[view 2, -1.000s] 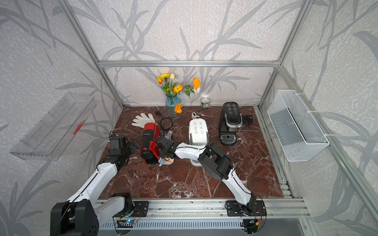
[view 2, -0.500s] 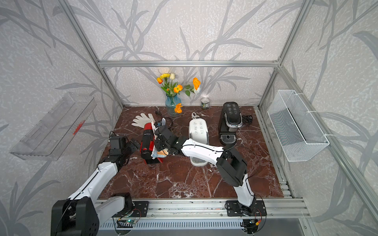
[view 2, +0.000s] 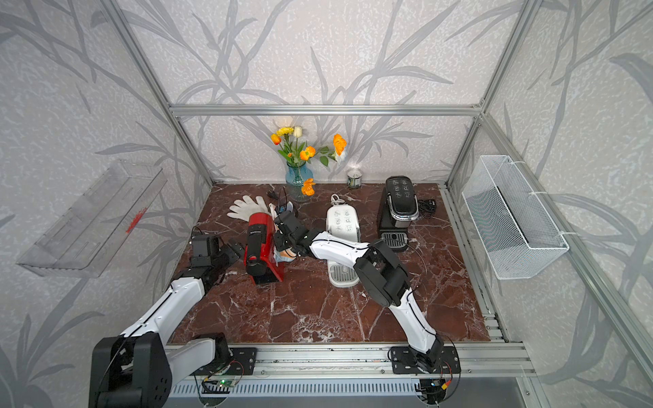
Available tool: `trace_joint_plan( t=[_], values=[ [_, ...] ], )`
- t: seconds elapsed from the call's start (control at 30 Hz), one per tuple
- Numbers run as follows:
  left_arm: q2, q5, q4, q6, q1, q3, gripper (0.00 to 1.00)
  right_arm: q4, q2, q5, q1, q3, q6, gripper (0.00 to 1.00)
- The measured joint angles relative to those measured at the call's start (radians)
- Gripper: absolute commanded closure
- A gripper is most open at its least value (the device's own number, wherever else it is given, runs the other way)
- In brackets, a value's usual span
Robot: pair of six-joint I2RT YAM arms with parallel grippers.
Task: Wipe the surface of a coffee machine
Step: Wipe the dirt from the surface of the coffee machine.
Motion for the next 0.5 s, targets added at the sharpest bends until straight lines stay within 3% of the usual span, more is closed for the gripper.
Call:
trace_joint_plan(
  t=[0.23,0.5],
  values=[
    [0.007,0.015,0.003,0.001,0.000,0.000,0.01,0.004,0.046,-0.020,0.000,-0.035,0.008,0.96],
    [0.018,0.014,-0.005,0.004,-0.001,0.000,0.01,0.070,-0.053,-0.088,0.039,-0.246,0.034,0.96]
  ],
)
